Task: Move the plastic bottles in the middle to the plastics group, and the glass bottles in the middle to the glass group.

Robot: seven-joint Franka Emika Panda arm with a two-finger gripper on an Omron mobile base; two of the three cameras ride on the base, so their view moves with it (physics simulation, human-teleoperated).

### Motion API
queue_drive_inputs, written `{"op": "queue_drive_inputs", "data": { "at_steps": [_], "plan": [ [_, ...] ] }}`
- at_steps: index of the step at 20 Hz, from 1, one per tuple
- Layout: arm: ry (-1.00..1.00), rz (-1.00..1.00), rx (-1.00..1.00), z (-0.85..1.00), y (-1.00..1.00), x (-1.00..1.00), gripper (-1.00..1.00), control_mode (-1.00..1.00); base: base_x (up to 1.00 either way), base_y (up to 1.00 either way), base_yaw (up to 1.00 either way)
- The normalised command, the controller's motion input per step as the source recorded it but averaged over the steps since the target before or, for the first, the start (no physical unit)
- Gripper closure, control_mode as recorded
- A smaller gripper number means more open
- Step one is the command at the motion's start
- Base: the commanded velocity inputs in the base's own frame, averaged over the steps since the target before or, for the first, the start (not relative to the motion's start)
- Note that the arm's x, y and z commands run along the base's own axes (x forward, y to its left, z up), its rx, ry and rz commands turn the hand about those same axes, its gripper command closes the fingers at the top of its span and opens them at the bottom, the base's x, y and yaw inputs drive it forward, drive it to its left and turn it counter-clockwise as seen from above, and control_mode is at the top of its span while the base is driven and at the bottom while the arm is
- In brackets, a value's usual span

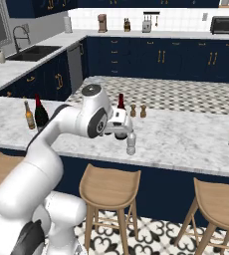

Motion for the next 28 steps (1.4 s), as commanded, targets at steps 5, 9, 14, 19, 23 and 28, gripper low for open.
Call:
{"op": "queue_drive_inputs", "data": {
  "at_steps": [5,9,14,19,23,28],
  "plan": [
    [-0.02,0.04,0.01,-0.34,-0.16,0.41,-1.0,-1.0,0.0,0.0,0.0],
    [0.0,0.03,0.04,-0.18,-0.29,0.54,-1.0,-1.0,0.0,0.0,0.0],
    [0.01,0.03,0.0,-0.06,-0.15,0.58,-1.0,-1.0,0.0,0.0,0.0],
    [0.02,0.04,0.0,-0.15,-0.03,0.53,-1.0,-1.0,0.0,0.0,0.0],
    [0.01,0.05,0.0,-0.45,0.0,0.28,-1.0,-1.0,0.0,0.0,0.0],
    [0.0,0.02,0.0,-0.32,-0.14,0.23,-1.0,-1.0,0.0,0.0,0.0]
  ]
}}
